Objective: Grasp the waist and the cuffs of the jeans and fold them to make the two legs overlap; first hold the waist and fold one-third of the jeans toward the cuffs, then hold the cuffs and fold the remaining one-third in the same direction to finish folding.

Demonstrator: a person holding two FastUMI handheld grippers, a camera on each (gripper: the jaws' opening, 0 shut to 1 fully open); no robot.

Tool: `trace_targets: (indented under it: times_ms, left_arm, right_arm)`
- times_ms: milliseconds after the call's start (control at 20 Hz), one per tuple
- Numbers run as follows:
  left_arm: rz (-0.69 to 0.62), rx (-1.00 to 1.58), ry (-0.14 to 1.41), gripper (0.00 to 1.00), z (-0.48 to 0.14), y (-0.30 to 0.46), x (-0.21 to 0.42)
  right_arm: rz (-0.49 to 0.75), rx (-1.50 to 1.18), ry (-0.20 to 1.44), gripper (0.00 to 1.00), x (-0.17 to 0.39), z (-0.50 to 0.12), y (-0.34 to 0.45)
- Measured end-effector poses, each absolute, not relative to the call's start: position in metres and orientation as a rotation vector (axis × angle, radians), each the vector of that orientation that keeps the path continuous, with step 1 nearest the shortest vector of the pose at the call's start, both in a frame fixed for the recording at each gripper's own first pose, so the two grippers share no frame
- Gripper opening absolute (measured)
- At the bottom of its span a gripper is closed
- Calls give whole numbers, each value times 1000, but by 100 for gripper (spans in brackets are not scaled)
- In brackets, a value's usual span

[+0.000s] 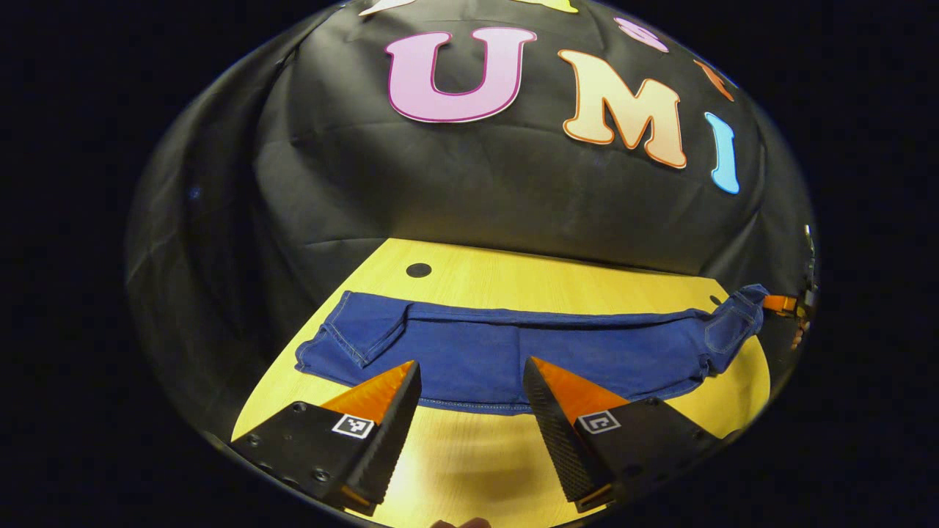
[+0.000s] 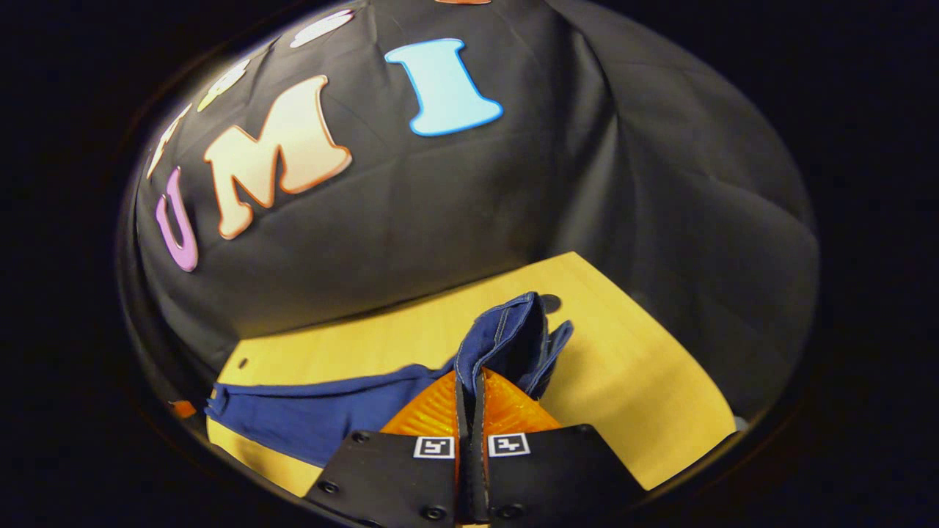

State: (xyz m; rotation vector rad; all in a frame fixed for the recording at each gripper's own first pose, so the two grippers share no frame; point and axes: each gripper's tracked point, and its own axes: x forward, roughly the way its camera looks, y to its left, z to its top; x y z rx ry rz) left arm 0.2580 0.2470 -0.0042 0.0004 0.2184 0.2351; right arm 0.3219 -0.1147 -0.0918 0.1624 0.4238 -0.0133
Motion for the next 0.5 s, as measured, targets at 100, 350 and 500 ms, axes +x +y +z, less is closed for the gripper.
trace_targets:
  times_ms: [100, 350, 500]
  left_arm:
    - [221, -10, 220, 85, -6, 256, 258]
    - [197, -39, 220, 85, -9, 279, 252]
    - [191, -45, 200, 86, -6, 293, 248]
  right_arm:
    - [75, 215, 402, 2, 323, -79, -73]
    - [289, 301, 345, 2, 312, -50, 40]
    - [441, 347, 336, 2, 300, -42, 112]
